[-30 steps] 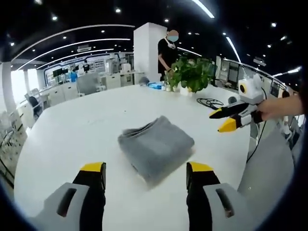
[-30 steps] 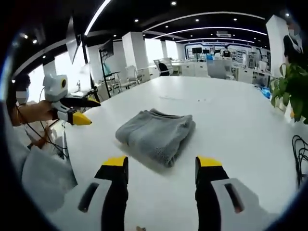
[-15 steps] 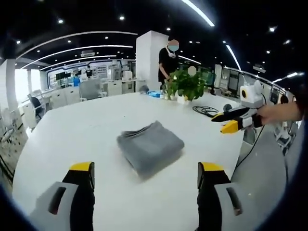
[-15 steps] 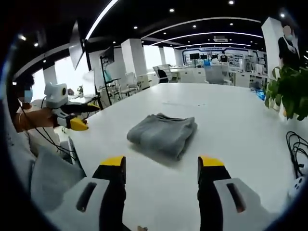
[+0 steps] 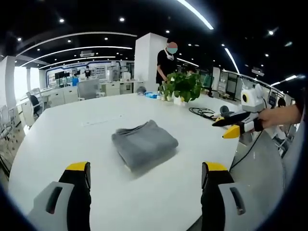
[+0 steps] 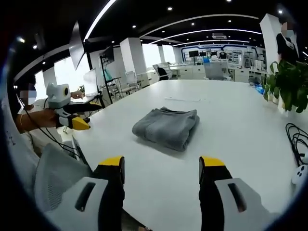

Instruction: Fold the towel on the table until its edges align and the towel forms a compact rectangular stack.

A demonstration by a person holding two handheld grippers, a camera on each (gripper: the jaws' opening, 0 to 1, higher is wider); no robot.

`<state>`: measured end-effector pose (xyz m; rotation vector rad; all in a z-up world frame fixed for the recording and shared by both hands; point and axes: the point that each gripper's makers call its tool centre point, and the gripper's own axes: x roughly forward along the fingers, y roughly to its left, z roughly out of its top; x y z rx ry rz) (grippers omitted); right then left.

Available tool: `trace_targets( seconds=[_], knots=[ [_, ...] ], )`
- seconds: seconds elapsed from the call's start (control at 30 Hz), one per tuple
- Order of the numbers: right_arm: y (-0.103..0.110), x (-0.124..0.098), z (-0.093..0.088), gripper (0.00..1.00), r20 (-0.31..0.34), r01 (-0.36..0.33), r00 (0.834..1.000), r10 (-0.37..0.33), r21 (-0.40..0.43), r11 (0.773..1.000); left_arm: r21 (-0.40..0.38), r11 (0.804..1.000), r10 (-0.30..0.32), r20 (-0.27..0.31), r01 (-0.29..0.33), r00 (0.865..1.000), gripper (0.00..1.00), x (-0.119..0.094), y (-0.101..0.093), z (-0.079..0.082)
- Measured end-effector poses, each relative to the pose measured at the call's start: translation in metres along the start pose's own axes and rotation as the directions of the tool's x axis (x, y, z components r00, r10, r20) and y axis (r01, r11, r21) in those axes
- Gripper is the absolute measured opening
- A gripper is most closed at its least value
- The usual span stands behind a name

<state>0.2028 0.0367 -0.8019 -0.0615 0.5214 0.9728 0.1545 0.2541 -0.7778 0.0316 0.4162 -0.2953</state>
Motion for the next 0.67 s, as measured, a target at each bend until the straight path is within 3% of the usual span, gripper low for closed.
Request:
trace_targets(
  seconds=[0.57, 0.67],
  knots=[
    [0.007, -0.005, -0.004, 0.63, 0.018, -0.003, 1.000, 0.002, 0.038, 0.999, -0.017, 1.000, 0.010, -0.018, -0.010, 1.000, 0.99, -0.007, 0.001, -0.009],
    [0.010, -0.002, -0.010, 0.63, -0.007, -0.013, 1.000, 0.013, 0.036, 0.999, -0.035, 0.999, 0.014, -0.010, -0.015, 1.000, 0.98, -0.008, 0.000, -0.010]
  ],
)
